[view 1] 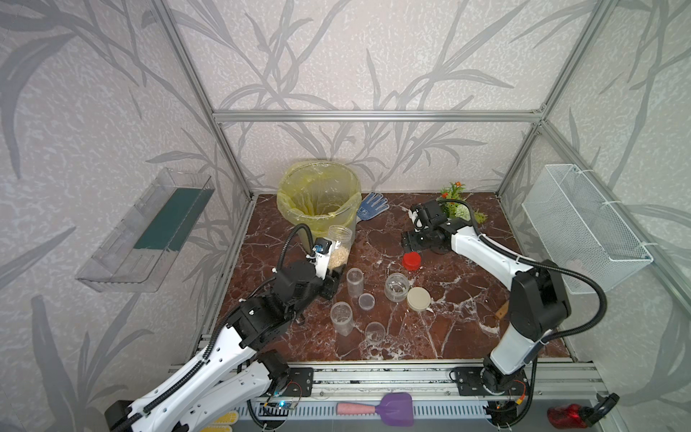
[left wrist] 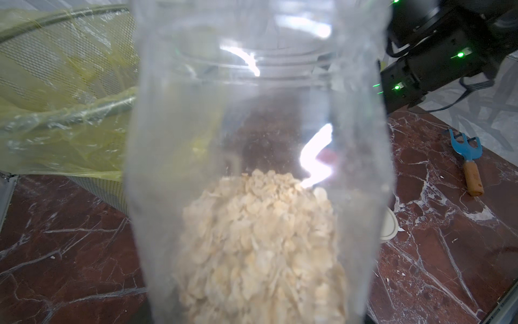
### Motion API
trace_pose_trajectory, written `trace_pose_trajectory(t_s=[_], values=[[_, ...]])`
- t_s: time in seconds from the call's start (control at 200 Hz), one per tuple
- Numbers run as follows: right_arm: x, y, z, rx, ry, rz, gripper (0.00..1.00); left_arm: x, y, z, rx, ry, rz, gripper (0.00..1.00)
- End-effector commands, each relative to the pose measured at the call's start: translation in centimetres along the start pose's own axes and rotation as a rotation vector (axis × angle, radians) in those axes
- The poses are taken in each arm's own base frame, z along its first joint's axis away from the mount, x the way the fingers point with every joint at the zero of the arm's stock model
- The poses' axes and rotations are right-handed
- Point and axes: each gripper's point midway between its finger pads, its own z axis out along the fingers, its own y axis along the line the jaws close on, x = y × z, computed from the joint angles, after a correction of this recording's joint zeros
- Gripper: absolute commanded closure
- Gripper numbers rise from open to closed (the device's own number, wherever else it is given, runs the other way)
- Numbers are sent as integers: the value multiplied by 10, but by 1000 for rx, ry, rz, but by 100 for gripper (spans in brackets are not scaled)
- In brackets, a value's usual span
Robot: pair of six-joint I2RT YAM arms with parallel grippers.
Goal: Empty expired oatmeal from jars
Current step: Place the lid at the center of the board, then pour the expired oatmeal into the trash bin.
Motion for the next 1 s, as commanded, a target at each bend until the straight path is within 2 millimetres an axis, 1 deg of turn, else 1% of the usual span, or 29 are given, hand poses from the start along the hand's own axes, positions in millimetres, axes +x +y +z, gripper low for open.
trace_pose_trajectory(t_s=[0.0,0.06,0.15,0.265,0.32,0.455,0.605,0.81,0.995], values=[[-18,33,-52,-152,-102,-22,19,-25,10,-12,-49,-71,-4,100],[-19,52,-73,-228,-141,-30,21,-27,13,-13,-67,-65,5,100],[-15,83,-102,-339,-188,-48,22,-29,15,-12,-84,-55,25,100],[-6,118,-129,-448,-233,-55,23,-36,18,-13,-107,-60,50,100],[-4,127,-139,-480,-253,-45,23,-41,19,-14,-116,-62,59,100],[-6,142,-164,-568,-320,3,24,-50,20,-18,-127,-62,92,100],[-17,156,-182,-671,-382,79,23,-61,24,-19,-152,-64,135,100],[-37,170,-195,-735,-490,142,20,-81,31,-5,-138,-47,148,100],[-63,176,-211,-779,-614,195,19,-100,37,12,-96,0,167,100]])
